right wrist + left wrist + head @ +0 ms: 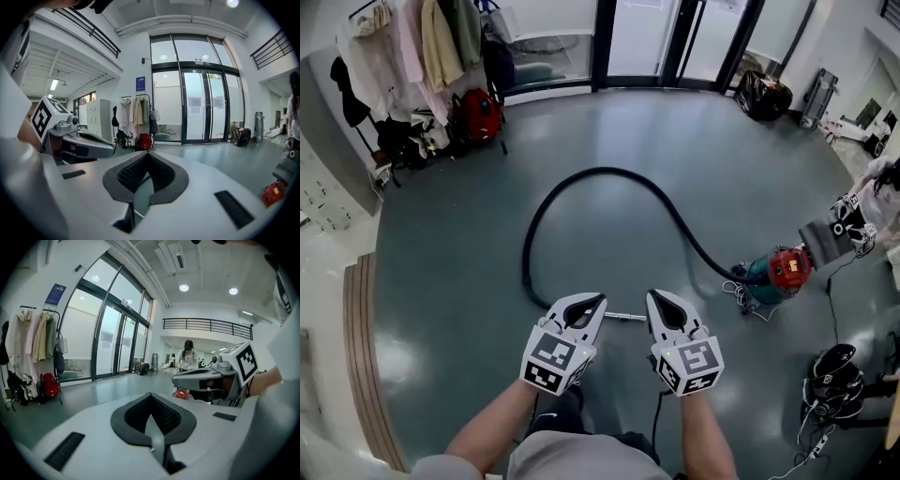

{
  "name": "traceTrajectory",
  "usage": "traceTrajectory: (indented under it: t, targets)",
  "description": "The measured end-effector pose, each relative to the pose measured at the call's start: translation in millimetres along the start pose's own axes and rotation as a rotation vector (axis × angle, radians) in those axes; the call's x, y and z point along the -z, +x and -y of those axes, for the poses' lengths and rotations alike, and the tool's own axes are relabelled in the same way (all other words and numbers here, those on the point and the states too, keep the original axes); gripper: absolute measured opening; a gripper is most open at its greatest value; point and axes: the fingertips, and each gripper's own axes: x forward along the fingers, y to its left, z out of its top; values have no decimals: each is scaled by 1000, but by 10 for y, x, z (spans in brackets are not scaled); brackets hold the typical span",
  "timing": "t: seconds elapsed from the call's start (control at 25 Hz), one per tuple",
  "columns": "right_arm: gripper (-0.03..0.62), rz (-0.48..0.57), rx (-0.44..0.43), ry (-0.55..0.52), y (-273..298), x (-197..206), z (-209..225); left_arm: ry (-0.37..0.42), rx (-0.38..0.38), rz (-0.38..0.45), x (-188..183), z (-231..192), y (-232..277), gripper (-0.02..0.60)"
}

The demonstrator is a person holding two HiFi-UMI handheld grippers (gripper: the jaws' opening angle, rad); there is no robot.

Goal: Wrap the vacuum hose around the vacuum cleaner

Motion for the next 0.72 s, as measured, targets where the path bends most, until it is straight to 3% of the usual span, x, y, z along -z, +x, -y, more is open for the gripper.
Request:
traceTrajectory:
  t: [0.32,0.72]
  targets:
    - [2,-64,31,5,779,-130,259,-65,39,-52,-20,-712,410,5]
    - [2,-86,-41,-13,1189,-19,752,-103,-4,-91,8,-895,999,5]
